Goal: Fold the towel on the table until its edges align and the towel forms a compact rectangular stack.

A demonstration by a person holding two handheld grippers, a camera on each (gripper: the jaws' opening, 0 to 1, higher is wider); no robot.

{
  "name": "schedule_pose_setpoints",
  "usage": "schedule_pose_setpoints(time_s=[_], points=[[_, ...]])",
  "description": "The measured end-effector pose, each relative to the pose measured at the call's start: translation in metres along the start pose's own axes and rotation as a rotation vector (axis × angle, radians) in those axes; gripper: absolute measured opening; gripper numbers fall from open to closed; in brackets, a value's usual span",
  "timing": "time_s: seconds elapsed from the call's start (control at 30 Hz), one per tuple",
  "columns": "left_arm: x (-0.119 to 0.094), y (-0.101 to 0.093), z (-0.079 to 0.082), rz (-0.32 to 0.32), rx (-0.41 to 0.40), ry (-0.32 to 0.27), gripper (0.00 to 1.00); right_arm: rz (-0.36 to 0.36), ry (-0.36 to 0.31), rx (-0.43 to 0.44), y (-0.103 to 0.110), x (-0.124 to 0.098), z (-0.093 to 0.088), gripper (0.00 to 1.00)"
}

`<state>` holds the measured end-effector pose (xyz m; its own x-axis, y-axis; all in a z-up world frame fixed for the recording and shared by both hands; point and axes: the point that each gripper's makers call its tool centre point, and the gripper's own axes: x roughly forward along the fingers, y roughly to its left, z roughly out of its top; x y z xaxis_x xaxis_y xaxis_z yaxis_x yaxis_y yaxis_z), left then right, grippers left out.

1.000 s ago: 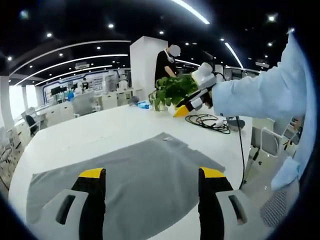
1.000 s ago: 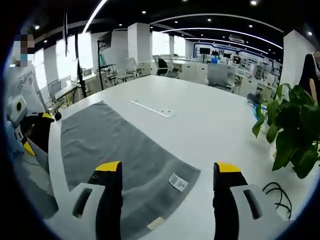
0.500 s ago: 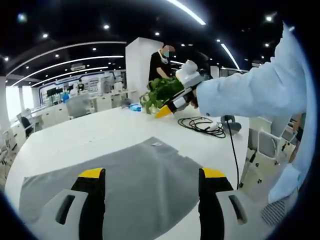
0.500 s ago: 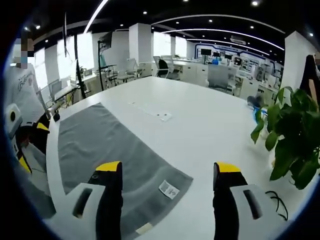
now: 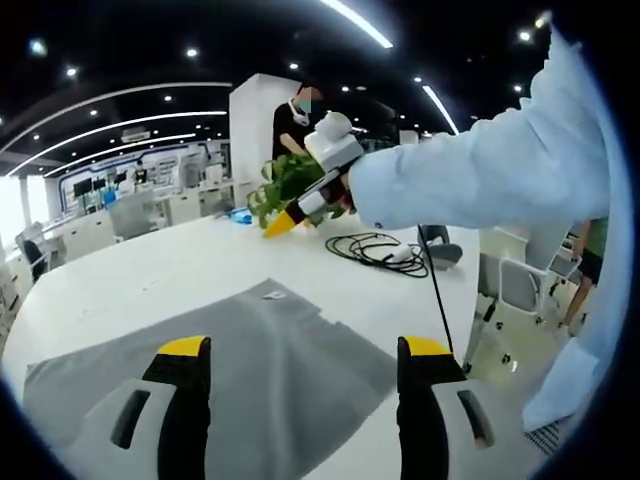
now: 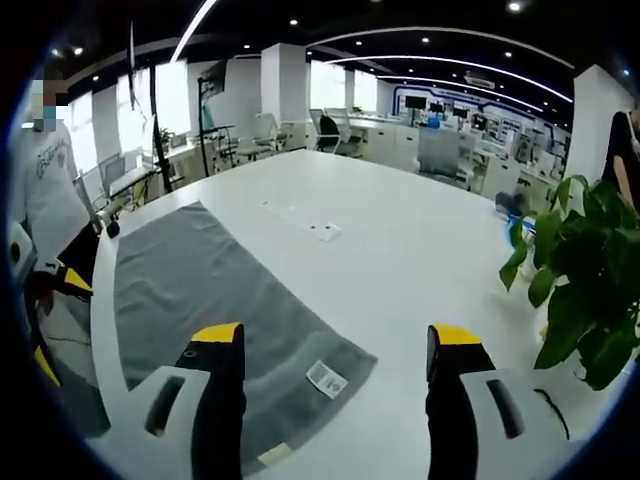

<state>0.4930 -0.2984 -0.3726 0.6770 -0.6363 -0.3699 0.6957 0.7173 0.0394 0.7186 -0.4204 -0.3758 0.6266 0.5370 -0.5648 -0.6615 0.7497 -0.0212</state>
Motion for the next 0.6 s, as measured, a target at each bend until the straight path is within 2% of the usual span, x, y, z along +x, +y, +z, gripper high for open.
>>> schedule_pose_setpoints(time_s=[0.4,0.6], points=[[0.026,-0.036,0.001,-0.079,0.010,0.004,0.77,0.021,0.029,-0.023,0.002,0.009,-0.003,0.74],[0.034,-0.047,-0.002,-0.108,-0.024,0.018,0.77,0.033,0.046,-0.035,0.003,0.014,-0.003,0.74]])
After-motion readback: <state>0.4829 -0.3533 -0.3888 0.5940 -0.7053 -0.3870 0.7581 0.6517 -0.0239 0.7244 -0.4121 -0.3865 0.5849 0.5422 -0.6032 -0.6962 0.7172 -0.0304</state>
